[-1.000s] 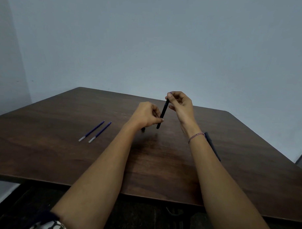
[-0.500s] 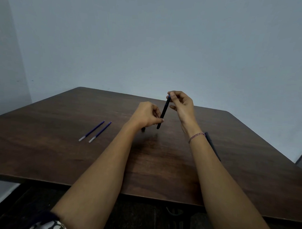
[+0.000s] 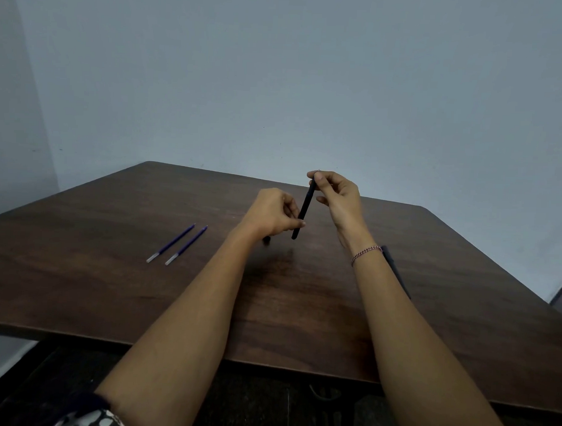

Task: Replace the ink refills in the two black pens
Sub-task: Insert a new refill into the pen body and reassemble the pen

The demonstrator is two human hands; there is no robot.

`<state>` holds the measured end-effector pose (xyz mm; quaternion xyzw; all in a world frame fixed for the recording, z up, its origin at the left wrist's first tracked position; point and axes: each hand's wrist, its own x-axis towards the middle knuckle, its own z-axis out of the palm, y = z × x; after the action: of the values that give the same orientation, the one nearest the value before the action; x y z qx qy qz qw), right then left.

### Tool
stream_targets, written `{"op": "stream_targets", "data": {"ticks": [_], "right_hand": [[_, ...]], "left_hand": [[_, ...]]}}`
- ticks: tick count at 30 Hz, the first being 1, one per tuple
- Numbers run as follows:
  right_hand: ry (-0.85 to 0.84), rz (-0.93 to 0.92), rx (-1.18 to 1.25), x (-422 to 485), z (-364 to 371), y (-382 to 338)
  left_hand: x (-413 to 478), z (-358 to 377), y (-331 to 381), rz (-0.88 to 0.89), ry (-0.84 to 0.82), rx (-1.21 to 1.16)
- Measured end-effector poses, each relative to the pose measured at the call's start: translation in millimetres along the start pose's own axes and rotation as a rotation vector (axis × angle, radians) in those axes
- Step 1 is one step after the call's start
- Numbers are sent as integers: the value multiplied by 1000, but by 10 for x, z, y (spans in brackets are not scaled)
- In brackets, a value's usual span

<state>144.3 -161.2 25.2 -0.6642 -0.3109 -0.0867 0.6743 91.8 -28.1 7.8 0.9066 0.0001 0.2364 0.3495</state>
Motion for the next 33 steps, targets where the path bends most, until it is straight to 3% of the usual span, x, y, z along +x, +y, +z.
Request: {"op": "stream_targets", "data": {"ticks": [8, 19, 27, 30, 33], "right_hand": [[82, -23, -21, 23, -18, 12], [2, 9, -24, -2, 0, -3], [43, -1, -9, 20, 13, 8], [68, -12, 3, 21, 35, 22], [89, -16, -62, 24, 46, 64]], "left_hand": [[-8, 5, 13, 8, 21, 2], [4, -5, 0, 12, 35, 15], [19, 7, 3, 19, 46, 17], [36, -20, -10, 8, 116, 31], [53, -94, -60, -66, 287, -10]]}}
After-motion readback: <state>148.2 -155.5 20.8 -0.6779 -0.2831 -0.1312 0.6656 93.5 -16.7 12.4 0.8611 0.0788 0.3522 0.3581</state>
